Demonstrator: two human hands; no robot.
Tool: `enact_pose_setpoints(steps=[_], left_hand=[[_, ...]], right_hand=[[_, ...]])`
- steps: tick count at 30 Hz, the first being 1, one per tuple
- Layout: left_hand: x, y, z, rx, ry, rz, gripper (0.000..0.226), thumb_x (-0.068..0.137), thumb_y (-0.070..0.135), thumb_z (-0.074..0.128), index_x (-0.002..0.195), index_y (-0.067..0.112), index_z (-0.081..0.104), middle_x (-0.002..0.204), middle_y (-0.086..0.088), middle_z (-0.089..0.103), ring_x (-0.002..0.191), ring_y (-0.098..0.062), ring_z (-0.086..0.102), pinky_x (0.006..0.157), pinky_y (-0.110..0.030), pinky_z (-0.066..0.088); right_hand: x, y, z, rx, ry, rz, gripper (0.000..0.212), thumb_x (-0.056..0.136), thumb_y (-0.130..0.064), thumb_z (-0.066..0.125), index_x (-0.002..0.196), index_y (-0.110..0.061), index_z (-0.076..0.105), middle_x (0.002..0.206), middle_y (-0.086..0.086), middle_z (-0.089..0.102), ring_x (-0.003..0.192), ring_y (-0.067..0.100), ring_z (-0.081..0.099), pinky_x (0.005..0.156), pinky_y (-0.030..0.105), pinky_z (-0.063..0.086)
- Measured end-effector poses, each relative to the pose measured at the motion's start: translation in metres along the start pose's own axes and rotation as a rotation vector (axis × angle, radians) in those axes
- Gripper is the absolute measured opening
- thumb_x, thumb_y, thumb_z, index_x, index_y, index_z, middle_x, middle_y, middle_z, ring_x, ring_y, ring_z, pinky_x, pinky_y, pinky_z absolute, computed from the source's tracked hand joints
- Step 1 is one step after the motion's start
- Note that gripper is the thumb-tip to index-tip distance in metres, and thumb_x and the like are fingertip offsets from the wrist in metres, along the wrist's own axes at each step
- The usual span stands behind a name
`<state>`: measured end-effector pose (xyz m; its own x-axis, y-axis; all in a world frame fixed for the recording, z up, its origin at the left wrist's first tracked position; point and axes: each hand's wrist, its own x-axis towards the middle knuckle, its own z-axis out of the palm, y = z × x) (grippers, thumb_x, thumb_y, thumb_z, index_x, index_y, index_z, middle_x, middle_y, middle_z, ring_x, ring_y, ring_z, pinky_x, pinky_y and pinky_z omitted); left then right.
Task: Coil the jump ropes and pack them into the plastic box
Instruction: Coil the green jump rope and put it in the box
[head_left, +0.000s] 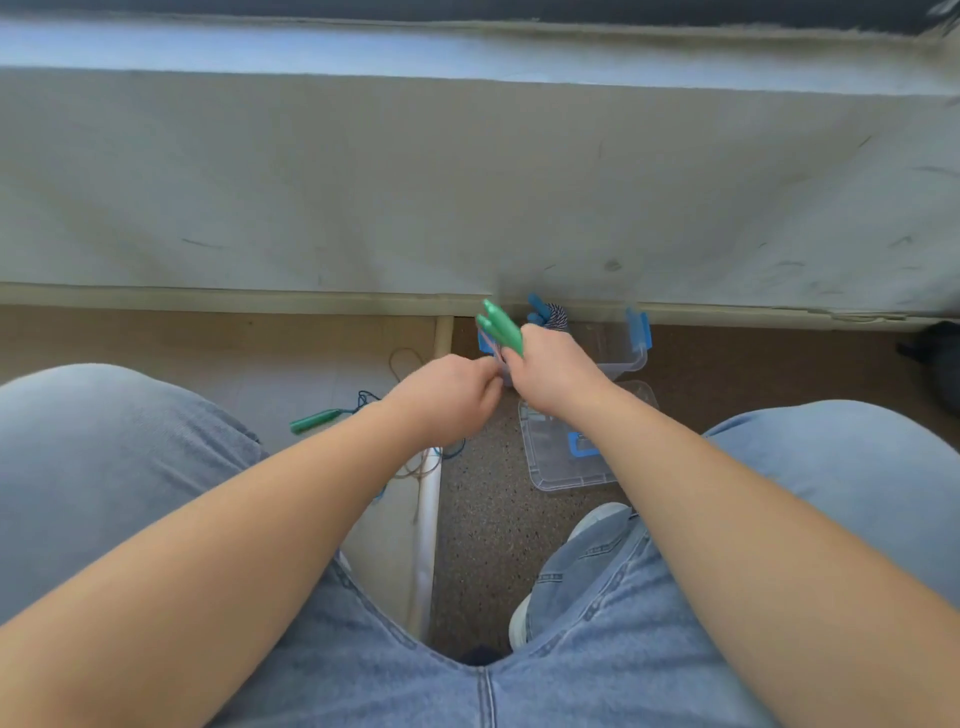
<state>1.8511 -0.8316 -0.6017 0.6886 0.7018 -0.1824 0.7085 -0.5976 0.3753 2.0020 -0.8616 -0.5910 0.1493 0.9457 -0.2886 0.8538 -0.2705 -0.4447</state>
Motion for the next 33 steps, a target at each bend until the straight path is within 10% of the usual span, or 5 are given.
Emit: enact_pose_setpoints(steps=[7,12,17,26,33], left_hand=[[0.003,-0.020,-0.035,0.290,-0.065,0.338,0.029,0.095,0.052,0.051,0.085,0.026,0.062,0.071,0.011,0.055,0.067,-0.015,0.054,0.059,-0.030,0.044],[0.008,-0.050,-0.032,-0.330,0.063,-0.086,0.037,0.094,0.049,0.057,0.071,0.023,0.071,0.052,0.009,0.051,0.052,-0.010,0.043,0.056,-0.031,0.041],[0.005,-0.064,-0.023,-1.072,-0.220,-0.391,0.040,0.100,0.045,0.051,0.074,0.018,0.066,0.056,0.004,0.034,0.052,-0.013,0.026,0.051,-0.029,0.024],[0.000,-0.021,-0.007,0.063,0.117,0.223,0.032,0.099,0.039,0.037,0.100,0.022,0.063,0.073,-0.001,0.064,0.069,-0.029,0.061,0.061,-0.036,0.049],[0.010,-0.031,-0.044,0.041,0.229,0.192,0.043,0.097,0.050,0.045,0.074,0.019,0.063,0.060,0.003,0.056,0.057,-0.019,0.051,0.054,-0.033,0.045]], right_hand=[[-0.010,0.007,0.033,-0.390,-0.323,-0.329,0.020,0.098,-0.008,0.049,0.117,-0.008,0.056,0.103,0.009,0.064,0.093,0.030,0.067,0.076,0.039,0.054],[-0.008,0.004,0.025,-0.130,-0.201,-0.493,0.018,0.103,-0.033,0.049,0.105,-0.017,0.056,0.097,0.000,0.060,0.087,0.020,0.060,0.078,0.035,0.050],[-0.011,0.003,0.020,0.166,-0.016,-0.468,0.021,0.102,-0.032,0.052,0.101,-0.012,0.059,0.091,0.003,0.060,0.082,0.022,0.058,0.075,0.040,0.048],[0.006,0.010,0.018,-0.052,0.098,0.015,0.020,0.104,-0.026,0.048,0.107,-0.007,0.053,0.107,0.020,0.065,0.097,0.038,0.062,0.070,0.036,0.037],[-0.002,0.002,0.028,-0.180,-0.174,-0.348,0.020,0.101,-0.017,0.051,0.120,-0.014,0.057,0.104,0.009,0.067,0.092,0.027,0.066,0.077,0.040,0.055]])
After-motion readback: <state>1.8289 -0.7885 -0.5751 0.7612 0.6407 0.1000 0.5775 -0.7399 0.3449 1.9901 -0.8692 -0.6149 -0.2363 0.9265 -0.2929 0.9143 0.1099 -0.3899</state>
